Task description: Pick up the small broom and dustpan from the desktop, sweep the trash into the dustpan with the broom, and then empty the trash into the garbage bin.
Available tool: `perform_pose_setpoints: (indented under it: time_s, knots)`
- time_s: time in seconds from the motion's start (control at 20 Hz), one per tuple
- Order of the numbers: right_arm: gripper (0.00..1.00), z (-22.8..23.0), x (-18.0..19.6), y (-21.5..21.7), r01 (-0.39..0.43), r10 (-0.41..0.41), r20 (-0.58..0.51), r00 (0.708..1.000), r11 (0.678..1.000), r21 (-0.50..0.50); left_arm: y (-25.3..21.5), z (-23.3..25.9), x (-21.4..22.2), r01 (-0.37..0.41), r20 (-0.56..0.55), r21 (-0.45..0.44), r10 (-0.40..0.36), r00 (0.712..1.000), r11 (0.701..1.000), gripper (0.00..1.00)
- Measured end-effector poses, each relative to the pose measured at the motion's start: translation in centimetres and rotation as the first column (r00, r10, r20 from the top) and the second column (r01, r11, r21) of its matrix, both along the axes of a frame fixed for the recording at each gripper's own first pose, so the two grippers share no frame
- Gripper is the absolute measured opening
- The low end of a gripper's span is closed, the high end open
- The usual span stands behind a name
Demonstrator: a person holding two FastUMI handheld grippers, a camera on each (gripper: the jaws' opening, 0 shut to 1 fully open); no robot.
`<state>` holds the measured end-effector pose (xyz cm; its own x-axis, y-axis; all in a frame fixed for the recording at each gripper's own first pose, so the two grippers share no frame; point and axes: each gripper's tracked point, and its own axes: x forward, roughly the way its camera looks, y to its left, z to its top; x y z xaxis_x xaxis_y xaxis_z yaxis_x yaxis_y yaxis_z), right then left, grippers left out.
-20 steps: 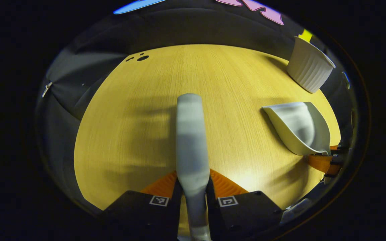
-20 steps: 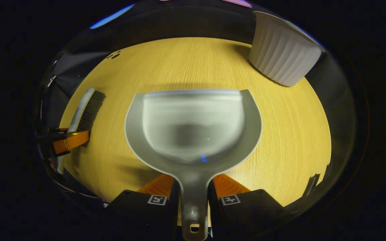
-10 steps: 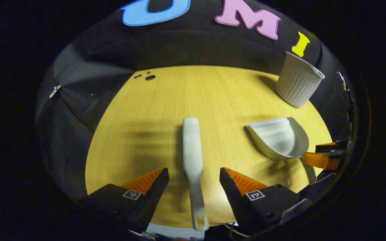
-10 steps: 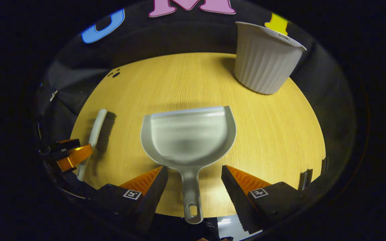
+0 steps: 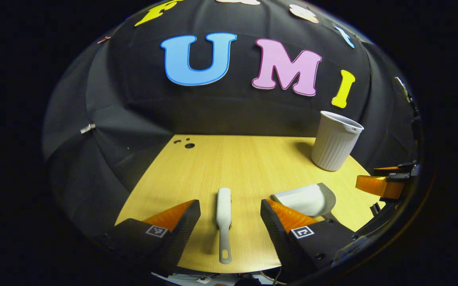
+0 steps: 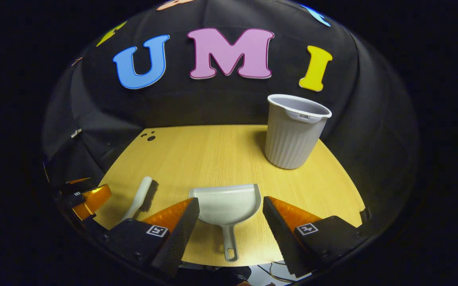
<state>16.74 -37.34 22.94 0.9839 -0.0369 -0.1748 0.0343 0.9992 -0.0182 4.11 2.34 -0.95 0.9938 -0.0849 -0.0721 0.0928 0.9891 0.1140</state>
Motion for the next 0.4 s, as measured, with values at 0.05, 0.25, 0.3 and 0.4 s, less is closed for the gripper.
perform_pose_setpoints:
  time_s: [0.05, 0.25, 0.3, 0.4]
  knots:
    - [1.0, 0.7, -0.6, 0.4, -0.004, 0.004, 0.043, 0.999, 1.0, -0.007, -0.7, 0.0, -0.8, 0.01, 0.015, -0.009, -0.009, 1.0, 1.0, 0.96]
    - [1.0, 0.5, -0.6, 0.0, -0.026, 0.029, 0.093, 0.995, 0.999, -0.03, -2.9, 0.2, -3.4, 0.074, 0.04, -0.028, -0.073, 0.997, 0.997, 0.96]
    - [0.99, 0.1, -0.6, 0.0, -0.029, 0.03, 0.079, 0.996, 0.999, -0.023, -3.0, 0.6, -3.8, 0.083, 0.051, -0.002, -0.083, 0.995, 0.997, 0.96]
    - [0.98, -0.5, -0.4, -0.2, -0.032, 0.033, 0.049, 0.998, 0.999, -0.004, -3.8, 0.7, -4.0, 0.114, 0.052, 0.032, -0.116, 0.992, 0.993, 0.96]
